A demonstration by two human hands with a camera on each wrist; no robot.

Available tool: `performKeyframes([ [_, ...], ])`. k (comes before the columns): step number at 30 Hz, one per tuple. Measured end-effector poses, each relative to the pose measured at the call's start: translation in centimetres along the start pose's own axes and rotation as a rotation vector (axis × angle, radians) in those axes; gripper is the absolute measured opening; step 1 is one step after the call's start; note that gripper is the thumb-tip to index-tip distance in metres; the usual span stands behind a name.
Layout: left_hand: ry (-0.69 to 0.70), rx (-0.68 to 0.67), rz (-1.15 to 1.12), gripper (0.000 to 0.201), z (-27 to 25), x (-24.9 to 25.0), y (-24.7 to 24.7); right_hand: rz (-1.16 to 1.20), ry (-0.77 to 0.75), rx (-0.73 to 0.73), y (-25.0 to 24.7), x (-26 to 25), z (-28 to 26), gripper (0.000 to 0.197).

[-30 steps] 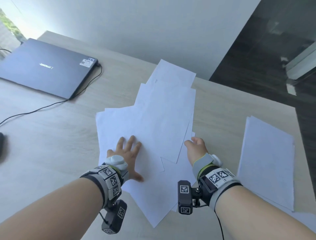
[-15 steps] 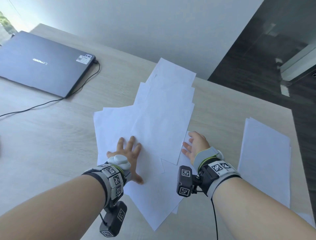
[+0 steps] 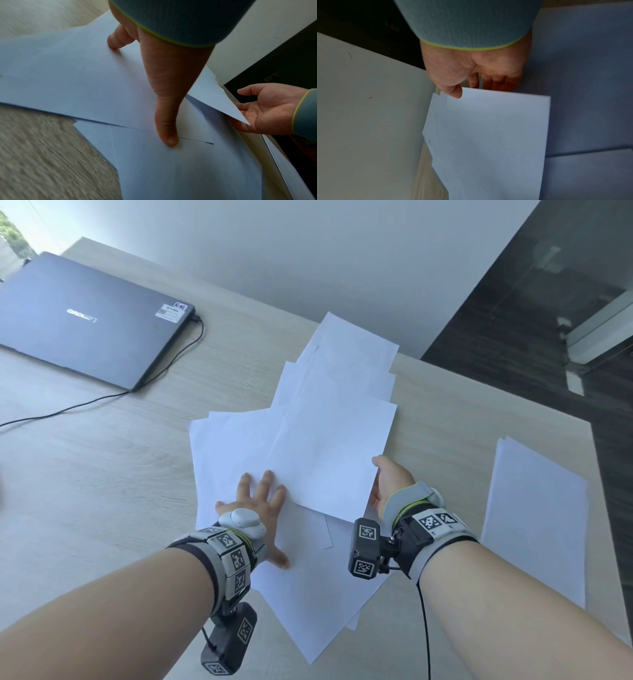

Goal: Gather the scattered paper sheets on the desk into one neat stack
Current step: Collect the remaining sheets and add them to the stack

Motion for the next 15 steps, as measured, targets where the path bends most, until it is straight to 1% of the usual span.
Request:
performKeyframes([
  [1, 0.001, 0.001, -0.001, 0.14, 0.0, 0.0, 0.0, -0.052, -0.013, 0.012, 0.1, -0.4, -0.3, 0.038],
  [3, 0.0, 0.001, -0.005, 0.14, 0.0, 0.1, 0.0, -0.128, -0.044, 0.051, 0.1, -1.4, -1.2, 0.025],
  [6, 0.003, 0.001, -0.013, 0.14, 0.0, 0.1, -0.1, -0.232, -0.092, 0.068, -0.1, -1.6, -0.8, 0.022],
  [10, 0.004, -0.001, -0.016, 0.14, 0.0, 0.1, -0.1, -0.277, -0.087, 0.087, 0.4, -1.4, -0.8, 0.022],
  [13, -0.001, -0.004, -0.014, 0.14, 0.0, 0.1, -0.1, -0.248, -0.063, 0.088, 0.6, -1.0, -0.4, 0.034],
  [15, 0.001, -0.001, -0.013, 0.139, 0.0, 0.1, -0.1, -0.263, -0.066, 0.09, 0.7, -1.2, -0.4, 0.036],
])
Point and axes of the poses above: each hand's wrist, its own z-axis towards the middle knuckle, its own y-axis out of the palm, x = y × z, the point moved 5 cm from there along z, towards the middle knuckle, and after that the axes turned 2 degrees about -y, right-handed, at the moved point
